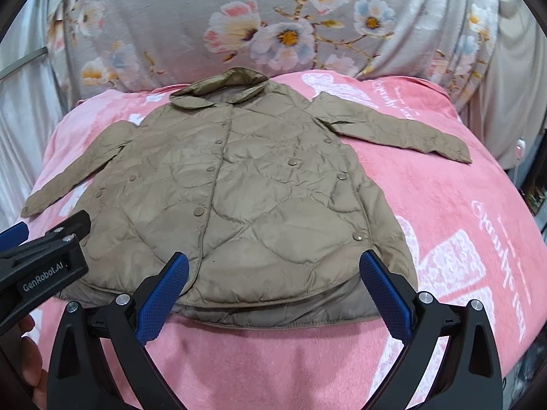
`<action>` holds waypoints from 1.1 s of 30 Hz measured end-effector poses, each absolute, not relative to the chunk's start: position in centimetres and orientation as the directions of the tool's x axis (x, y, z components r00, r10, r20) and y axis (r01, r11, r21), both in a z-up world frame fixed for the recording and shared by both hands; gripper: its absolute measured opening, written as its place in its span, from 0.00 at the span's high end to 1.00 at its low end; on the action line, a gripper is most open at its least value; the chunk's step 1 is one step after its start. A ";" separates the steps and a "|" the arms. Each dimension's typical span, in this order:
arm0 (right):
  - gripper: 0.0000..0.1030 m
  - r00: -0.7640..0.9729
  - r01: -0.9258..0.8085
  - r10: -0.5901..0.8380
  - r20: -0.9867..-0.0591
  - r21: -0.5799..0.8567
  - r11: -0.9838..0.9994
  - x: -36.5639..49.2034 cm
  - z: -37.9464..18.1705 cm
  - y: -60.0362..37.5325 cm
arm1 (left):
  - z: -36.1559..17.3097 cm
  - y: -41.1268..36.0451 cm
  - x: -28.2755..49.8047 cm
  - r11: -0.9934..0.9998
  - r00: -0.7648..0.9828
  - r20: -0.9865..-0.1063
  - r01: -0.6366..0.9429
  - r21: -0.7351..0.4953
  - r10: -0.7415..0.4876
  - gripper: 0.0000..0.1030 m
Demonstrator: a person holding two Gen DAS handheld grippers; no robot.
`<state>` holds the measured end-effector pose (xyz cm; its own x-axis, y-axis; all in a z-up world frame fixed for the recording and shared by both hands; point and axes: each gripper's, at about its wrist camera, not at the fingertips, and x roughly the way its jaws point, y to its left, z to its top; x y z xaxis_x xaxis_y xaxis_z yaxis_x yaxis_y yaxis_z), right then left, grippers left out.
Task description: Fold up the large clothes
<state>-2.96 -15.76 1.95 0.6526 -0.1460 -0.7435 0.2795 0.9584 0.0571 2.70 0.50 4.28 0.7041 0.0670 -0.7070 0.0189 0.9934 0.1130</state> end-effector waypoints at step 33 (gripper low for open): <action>0.05 0.656 0.274 -0.147 -0.740 0.052 0.960 -4.1 2.5 -15.6 | 4.6 -0.6 2.2 0.993 0.703 -0.709 0.046 0.111 0.046 0.05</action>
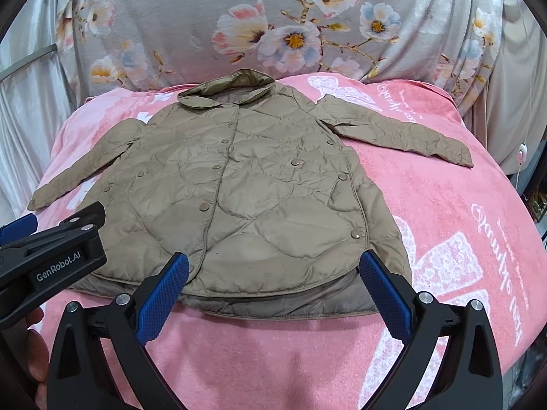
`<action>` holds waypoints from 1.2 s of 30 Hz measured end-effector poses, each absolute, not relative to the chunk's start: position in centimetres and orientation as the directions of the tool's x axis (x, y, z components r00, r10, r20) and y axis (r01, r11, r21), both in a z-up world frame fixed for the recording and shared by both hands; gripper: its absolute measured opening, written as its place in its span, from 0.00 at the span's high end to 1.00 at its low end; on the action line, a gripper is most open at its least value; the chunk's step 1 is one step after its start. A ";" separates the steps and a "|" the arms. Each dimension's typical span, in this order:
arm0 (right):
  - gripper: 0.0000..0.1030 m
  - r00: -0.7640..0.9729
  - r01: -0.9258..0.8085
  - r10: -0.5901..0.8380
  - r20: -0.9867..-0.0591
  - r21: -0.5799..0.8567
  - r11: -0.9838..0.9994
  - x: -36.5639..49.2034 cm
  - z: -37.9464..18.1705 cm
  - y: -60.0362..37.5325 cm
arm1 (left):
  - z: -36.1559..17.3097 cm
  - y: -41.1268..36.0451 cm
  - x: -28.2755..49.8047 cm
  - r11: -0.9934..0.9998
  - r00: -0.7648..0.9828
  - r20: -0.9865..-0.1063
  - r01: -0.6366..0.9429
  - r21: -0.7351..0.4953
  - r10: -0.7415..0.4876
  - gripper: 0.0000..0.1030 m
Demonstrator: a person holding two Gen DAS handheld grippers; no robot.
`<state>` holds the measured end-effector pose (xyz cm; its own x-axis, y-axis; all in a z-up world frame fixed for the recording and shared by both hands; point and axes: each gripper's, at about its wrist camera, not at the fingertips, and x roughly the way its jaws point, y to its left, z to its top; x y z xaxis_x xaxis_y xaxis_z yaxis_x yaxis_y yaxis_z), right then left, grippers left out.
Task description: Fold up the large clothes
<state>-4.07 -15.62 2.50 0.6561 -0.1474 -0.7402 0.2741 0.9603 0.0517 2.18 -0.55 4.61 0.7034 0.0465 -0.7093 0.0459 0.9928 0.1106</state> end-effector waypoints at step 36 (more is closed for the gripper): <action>0.05 0.637 0.262 -0.133 -0.760 0.051 0.964 -3.0 1.4 -15.5 | 3.1 -0.6 3.2 0.993 0.679 -0.732 0.037 0.109 0.055 0.05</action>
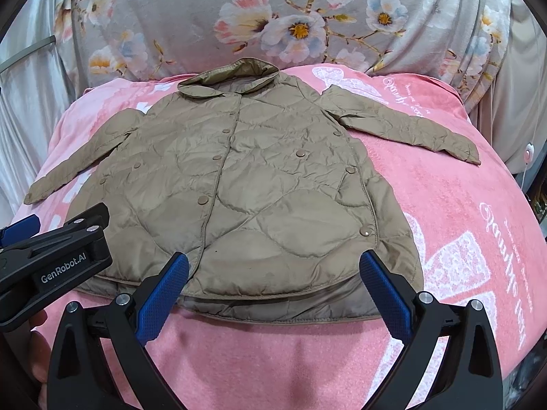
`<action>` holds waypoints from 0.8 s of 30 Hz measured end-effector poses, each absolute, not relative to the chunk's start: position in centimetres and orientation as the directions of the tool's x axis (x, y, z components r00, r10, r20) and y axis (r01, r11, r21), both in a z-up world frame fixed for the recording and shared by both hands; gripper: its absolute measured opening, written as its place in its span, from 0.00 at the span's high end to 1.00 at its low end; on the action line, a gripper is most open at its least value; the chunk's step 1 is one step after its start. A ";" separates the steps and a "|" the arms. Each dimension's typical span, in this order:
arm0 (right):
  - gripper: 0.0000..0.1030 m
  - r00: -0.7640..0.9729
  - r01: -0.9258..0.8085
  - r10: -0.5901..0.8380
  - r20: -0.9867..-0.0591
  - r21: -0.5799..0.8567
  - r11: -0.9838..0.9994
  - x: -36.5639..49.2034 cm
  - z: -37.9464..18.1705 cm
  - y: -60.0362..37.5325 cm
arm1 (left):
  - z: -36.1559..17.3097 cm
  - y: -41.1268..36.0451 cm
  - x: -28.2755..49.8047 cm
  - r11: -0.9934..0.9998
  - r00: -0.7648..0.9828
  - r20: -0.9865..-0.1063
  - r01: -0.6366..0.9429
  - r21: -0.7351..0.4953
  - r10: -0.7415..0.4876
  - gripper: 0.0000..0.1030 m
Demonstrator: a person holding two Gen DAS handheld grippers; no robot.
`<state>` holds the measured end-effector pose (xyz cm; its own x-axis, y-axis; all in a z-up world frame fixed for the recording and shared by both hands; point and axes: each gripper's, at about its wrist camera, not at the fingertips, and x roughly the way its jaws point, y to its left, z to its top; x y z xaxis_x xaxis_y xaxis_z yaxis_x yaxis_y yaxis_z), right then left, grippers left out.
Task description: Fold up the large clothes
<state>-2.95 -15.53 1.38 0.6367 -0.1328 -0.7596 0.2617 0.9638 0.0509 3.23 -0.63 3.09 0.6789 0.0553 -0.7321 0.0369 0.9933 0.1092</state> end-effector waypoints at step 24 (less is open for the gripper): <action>0.05 0.626 0.346 -0.132 -0.769 0.122 0.930 -1.5 0.5 -21.0 | 2.2 0.8 5.0 0.998 0.652 -0.758 0.011 0.056 0.035 0.05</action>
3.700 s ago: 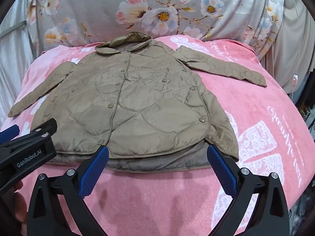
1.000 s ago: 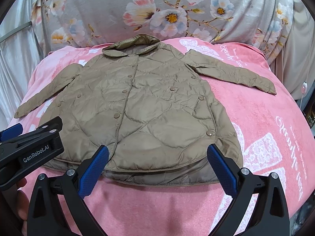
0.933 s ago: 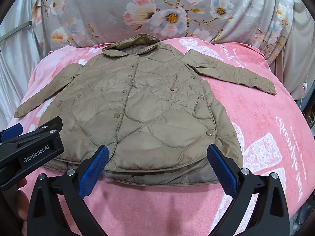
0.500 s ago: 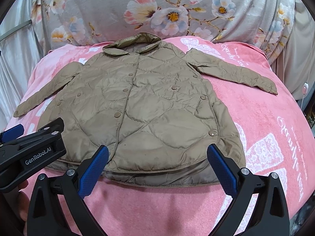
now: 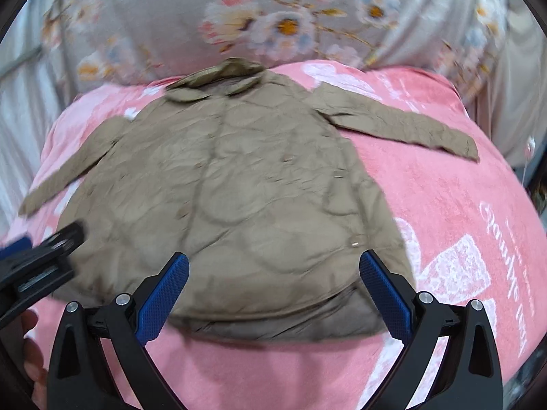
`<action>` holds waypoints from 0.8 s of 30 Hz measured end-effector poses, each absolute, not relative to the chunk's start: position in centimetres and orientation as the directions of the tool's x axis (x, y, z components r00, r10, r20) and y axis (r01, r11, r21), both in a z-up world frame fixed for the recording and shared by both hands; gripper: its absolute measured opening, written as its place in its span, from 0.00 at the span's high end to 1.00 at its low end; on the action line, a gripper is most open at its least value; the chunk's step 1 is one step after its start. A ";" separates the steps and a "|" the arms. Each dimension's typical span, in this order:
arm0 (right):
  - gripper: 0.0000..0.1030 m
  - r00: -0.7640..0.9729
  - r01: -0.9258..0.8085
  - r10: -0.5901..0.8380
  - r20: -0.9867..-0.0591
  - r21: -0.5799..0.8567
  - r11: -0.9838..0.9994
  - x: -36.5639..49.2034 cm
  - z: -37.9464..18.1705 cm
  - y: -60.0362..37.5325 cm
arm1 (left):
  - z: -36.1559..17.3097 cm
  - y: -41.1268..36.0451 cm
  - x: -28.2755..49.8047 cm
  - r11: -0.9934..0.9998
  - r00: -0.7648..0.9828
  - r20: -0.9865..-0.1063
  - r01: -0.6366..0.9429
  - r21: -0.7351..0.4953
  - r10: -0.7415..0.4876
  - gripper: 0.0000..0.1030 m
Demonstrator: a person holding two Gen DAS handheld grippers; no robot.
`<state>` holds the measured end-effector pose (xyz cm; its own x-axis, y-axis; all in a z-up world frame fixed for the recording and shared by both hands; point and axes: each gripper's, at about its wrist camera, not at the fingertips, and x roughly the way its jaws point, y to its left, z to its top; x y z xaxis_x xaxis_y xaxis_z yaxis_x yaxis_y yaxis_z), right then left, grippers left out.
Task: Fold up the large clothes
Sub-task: 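Grasp the sleeve cuff nearest the right tool with the right tool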
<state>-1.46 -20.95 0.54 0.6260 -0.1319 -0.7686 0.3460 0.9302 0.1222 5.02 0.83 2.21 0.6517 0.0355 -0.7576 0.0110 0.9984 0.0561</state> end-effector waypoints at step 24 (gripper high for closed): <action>0.05 0.484 0.757 -0.366 -0.795 0.169 0.631 10.6 -6.8 -54.9 | 0.0 0.2 18.5 0.986 0.641 -0.750 -0.113 0.119 0.164 0.05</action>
<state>10.56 -54.87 -6.76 0.4835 -0.3664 -0.7949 0.7568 0.6314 0.1693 18.46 0.23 0.02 0.6413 0.1642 -0.7495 -0.1134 0.9864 0.1191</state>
